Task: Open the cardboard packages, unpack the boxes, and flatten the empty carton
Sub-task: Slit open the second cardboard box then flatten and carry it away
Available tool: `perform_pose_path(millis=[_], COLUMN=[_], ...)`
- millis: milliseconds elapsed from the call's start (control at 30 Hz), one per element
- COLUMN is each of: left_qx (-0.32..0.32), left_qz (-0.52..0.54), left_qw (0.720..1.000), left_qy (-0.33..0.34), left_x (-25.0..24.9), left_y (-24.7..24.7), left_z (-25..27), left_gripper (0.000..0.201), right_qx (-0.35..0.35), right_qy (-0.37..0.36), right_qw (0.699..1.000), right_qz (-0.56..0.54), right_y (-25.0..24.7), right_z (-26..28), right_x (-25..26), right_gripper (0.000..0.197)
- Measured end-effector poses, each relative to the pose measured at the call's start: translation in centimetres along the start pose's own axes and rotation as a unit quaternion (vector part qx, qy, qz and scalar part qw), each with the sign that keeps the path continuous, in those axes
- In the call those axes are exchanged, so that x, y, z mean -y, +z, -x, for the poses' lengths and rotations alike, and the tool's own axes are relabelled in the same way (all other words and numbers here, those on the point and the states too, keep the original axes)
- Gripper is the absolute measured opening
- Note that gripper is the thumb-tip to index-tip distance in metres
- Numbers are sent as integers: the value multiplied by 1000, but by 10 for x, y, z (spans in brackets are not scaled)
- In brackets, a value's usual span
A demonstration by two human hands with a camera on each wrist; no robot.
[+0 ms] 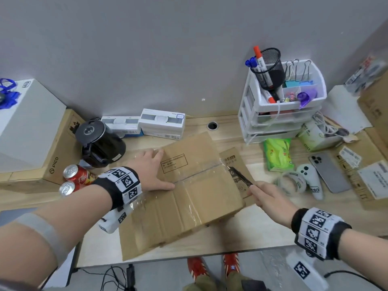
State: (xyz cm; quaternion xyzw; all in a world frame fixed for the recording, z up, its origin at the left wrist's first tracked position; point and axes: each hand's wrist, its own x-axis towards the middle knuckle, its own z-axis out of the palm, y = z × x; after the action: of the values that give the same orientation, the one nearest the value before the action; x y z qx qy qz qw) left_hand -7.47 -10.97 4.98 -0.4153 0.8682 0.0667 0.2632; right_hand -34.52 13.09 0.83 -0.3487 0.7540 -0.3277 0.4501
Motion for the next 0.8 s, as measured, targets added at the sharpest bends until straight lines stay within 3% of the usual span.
perform_pose_path(millis=[367, 800], left_qx=[-9, -6], left_qz=[29, 38], left_qw=[1000, 999], left_qy=[-4, -19], left_x=[1, -4], left_y=[4, 2], left_z=[-3, -2], left_gripper=[134, 130], right_qx=[-26, -17], right_qy=[-32, -40], right_qw=[998, 997], right_qz=[57, 69], right_y=[2, 4], right_z=[-20, -32], right_x=[29, 25], right_gripper=[30, 27])
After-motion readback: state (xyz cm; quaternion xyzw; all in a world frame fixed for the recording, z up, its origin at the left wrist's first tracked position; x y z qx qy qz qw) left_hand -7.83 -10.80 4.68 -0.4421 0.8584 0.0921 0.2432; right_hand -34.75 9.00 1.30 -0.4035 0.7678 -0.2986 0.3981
